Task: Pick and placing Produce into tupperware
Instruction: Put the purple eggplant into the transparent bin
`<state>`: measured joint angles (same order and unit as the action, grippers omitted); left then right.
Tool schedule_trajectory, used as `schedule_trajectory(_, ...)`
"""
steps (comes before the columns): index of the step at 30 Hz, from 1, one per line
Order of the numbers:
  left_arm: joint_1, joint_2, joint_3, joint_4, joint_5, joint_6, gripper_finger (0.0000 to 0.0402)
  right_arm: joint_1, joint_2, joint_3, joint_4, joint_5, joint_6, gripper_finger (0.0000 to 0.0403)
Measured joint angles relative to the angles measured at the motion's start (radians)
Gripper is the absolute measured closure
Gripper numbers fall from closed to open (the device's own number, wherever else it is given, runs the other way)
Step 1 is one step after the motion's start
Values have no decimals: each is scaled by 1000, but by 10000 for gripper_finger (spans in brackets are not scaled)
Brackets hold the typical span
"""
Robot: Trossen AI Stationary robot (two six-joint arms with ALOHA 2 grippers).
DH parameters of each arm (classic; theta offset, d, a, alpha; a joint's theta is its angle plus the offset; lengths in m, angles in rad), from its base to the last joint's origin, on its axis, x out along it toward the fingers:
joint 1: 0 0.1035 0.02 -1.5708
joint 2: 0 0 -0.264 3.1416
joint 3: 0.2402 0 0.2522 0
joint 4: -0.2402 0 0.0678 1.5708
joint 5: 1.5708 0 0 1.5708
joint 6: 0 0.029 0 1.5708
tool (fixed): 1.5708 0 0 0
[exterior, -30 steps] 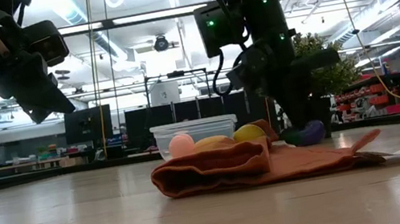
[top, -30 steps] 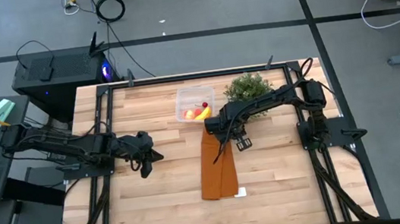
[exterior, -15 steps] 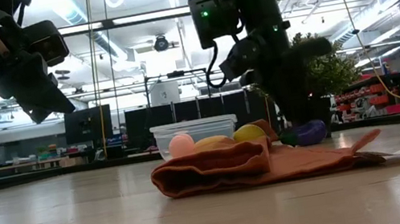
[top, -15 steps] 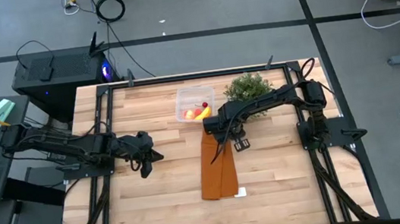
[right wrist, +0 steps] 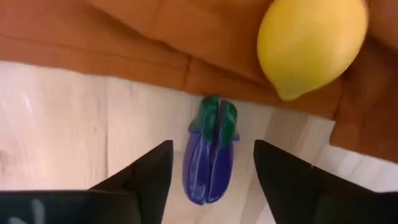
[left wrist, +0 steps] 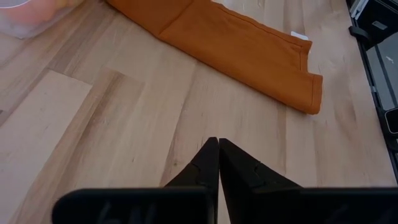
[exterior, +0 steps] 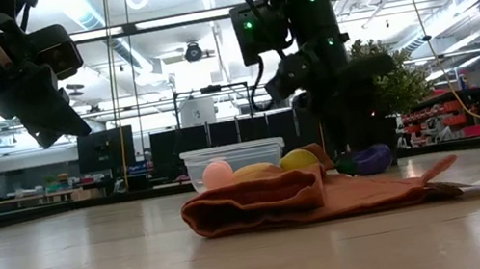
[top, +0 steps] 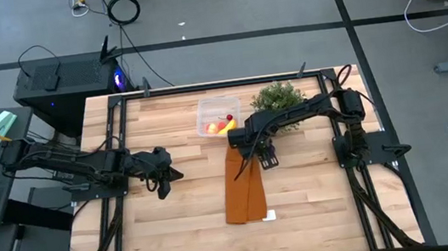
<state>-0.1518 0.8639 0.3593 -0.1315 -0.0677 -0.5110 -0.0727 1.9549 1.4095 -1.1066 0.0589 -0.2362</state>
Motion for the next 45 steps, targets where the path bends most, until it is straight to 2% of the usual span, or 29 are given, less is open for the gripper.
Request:
schedule_trajectory(5,0,0,0,0,0,-1,389,3,0,-24,0,12,9,153)
schedule_trajectory(12,0,0,0,0,0,-1,379,-6,0,-24,9,13,7,164)
schedule_trajectory(25,0,0,0,0,0,-2,385,-10,0,-26,13,-11,1,166)
schedule_trajectory(34,0,0,0,0,0,-8,383,7,0,-86,15,-12,38,167)
schedule_trajectory(45,0,0,0,0,0,-8,382,17,0,-87,94,-8,80,207)
